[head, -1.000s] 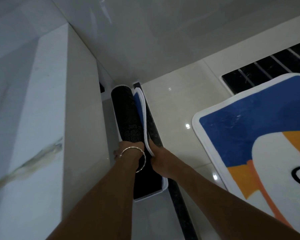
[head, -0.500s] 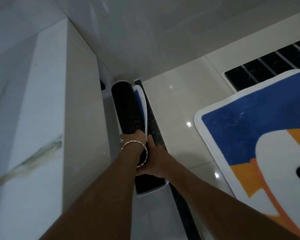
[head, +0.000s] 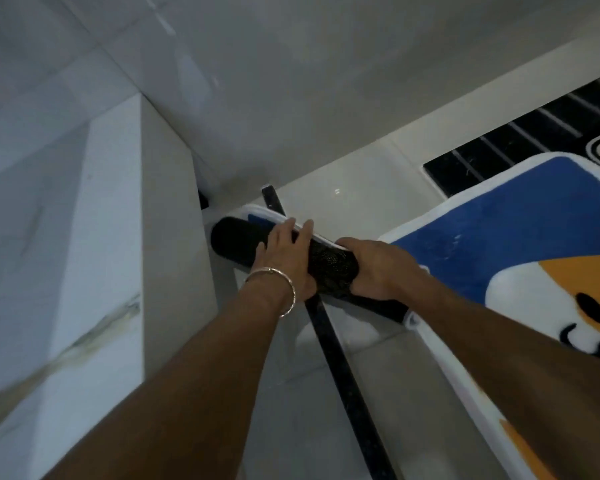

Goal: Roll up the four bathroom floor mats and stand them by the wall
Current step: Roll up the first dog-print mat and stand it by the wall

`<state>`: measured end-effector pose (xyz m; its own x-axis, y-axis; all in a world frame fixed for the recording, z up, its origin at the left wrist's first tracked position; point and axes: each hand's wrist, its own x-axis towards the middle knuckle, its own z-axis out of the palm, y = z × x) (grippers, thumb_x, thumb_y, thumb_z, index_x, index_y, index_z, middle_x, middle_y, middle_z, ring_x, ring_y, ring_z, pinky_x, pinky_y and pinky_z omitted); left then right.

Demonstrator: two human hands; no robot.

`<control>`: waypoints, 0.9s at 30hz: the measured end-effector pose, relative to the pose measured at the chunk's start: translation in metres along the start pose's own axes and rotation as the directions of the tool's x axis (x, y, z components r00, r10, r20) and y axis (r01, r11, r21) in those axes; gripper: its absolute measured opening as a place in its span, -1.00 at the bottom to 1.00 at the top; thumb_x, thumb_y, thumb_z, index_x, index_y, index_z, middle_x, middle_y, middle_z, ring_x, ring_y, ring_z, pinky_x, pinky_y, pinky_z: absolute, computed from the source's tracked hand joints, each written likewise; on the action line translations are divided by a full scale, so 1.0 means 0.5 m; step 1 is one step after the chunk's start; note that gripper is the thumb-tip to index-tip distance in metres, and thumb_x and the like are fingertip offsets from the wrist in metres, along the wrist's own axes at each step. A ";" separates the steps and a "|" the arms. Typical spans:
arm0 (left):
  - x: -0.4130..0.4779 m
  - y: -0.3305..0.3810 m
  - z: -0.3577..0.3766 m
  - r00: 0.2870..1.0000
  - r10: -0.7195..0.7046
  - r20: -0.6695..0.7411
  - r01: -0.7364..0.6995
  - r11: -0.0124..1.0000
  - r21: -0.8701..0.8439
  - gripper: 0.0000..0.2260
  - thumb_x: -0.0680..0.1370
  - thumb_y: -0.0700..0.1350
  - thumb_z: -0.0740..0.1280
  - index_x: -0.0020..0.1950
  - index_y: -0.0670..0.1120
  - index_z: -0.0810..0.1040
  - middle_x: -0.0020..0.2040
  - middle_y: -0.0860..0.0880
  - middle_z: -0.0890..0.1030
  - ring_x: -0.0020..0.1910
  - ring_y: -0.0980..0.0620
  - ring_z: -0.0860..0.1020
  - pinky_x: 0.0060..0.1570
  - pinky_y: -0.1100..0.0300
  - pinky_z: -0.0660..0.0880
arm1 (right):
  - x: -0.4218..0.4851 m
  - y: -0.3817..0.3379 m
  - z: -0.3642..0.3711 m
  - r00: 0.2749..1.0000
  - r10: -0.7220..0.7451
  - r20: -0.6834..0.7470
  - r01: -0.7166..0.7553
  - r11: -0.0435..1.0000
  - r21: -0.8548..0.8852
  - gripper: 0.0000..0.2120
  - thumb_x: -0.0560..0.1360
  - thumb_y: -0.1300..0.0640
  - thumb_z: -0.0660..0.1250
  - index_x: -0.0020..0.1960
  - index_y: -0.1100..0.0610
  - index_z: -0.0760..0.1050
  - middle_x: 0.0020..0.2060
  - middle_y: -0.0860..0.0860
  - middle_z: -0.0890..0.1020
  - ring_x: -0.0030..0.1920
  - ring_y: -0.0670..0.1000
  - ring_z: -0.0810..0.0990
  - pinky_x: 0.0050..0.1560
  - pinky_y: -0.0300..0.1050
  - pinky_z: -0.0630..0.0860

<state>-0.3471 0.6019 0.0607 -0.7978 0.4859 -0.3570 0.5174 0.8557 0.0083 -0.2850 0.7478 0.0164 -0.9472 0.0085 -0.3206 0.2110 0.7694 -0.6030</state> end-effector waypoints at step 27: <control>0.047 -0.046 0.067 0.644 -0.759 0.094 0.674 0.506 -0.538 -0.40 0.65 -0.06 0.10 0.52 -0.32 -0.12 0.52 -0.29 0.03 0.50 -0.21 0.06 0.43 0.04 0.02 | -0.051 -0.021 -0.011 0.983 -0.129 -0.130 0.119 0.989 -0.083 -0.55 0.56 0.16 0.18 0.45 0.12 0.32 0.46 0.10 0.29 0.45 0.08 0.22 0.42 -0.13 0.10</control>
<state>-0.3673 0.5877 0.0206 -0.8779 -0.3528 -0.3237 -0.4423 0.8566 0.2657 -0.2644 0.7429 0.0350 -0.9898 -0.0079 -0.1424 0.0761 0.8153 -0.5741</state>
